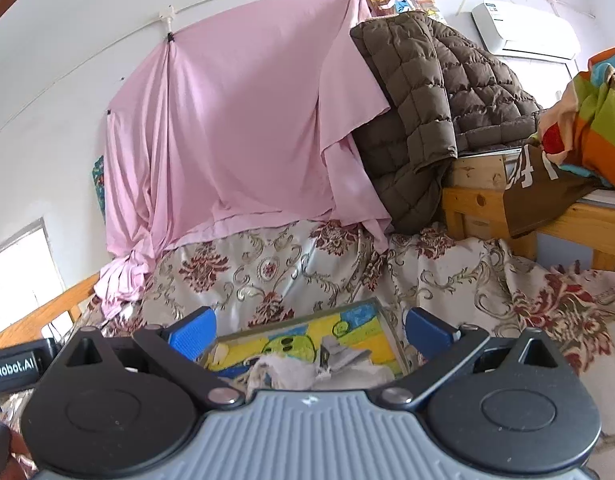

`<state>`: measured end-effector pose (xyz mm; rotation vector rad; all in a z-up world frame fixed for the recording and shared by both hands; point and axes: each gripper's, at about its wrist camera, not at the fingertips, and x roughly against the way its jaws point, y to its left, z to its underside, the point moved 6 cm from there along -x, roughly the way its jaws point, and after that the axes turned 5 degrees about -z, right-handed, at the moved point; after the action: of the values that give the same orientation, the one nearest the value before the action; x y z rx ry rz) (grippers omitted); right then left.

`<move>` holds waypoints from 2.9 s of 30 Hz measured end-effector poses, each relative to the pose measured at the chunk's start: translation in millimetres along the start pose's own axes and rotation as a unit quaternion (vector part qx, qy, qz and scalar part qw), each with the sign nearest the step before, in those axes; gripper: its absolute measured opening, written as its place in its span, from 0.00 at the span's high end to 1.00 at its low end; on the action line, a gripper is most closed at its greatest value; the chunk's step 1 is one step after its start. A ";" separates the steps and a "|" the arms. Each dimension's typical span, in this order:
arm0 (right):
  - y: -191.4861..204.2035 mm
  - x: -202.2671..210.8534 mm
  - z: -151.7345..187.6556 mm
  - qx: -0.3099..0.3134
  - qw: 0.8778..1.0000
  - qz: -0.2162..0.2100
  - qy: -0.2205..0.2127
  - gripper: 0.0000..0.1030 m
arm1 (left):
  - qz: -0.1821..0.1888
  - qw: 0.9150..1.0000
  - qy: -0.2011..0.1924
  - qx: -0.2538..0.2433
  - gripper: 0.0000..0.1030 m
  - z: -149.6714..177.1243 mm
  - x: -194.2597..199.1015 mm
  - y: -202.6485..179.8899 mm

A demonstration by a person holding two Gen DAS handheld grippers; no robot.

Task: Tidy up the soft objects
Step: 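Move both tools back over the pile of soft items, then grasp a crumpled white cloth with the left tool while the right grasps the striped towel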

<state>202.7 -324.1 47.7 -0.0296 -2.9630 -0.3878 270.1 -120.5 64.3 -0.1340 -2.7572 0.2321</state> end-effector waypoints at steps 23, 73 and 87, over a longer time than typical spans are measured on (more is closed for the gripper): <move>15.1 47.6 96.9 0.028 0.992 0.020 0.125 0.00 | -0.015 0.998 0.058 0.009 0.01 76.1 49.3 53.7; 106.6 -14.4 169.3 0.154 0.963 -0.117 0.190 0.00 | -0.032 0.992 0.124 -0.016 0.01 101.1 0.3 113.2; 137.2 -67.6 169.9 0.198 0.943 -0.206 0.169 0.00 | 0.034 0.980 0.194 -0.035 0.01 87.5 -81.4 111.0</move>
<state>249.7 -147.8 -90.1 0.6405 -2.6272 0.1555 320.2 -34.1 -64.6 -0.2640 -2.3745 0.1116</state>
